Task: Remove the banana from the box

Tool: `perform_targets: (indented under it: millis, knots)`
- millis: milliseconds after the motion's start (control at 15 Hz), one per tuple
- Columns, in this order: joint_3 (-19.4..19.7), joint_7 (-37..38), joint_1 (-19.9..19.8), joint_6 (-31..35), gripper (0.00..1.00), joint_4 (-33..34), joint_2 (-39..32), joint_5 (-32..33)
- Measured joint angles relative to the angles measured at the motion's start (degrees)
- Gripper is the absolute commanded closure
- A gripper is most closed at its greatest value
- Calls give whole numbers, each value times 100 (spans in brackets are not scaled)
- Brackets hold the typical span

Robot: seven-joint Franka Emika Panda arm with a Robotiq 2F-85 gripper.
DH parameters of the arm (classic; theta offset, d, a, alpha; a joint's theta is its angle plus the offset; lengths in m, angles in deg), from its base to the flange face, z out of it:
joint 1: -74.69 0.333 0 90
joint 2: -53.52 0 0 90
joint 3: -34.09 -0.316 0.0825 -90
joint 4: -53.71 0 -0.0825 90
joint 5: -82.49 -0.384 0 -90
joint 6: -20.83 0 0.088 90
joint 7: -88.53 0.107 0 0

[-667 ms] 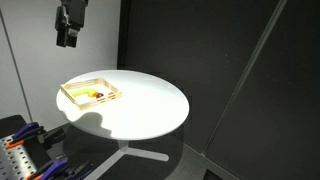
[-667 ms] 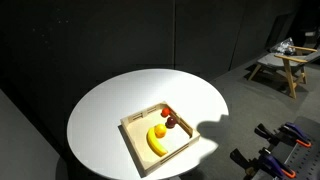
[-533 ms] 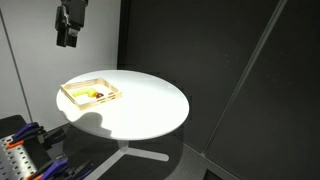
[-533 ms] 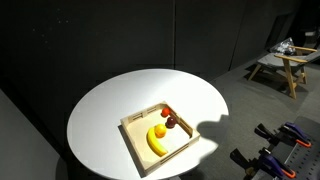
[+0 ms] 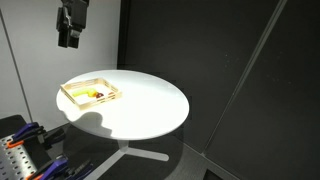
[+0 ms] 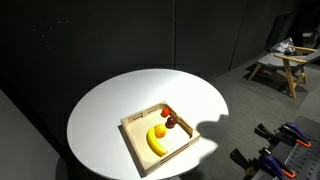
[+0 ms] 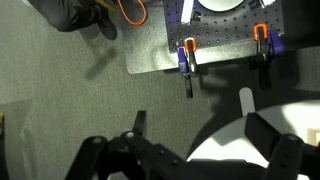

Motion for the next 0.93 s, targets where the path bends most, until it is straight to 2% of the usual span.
perform_targets:
  millis: [267,533,933]
  knots:
    - [65,0,121,667,0,-151,-79,-2]
    - [78,1,219,1664,0,-436,-236,-42]
    - [78,2,416,2852,0,-636,-776,-574]
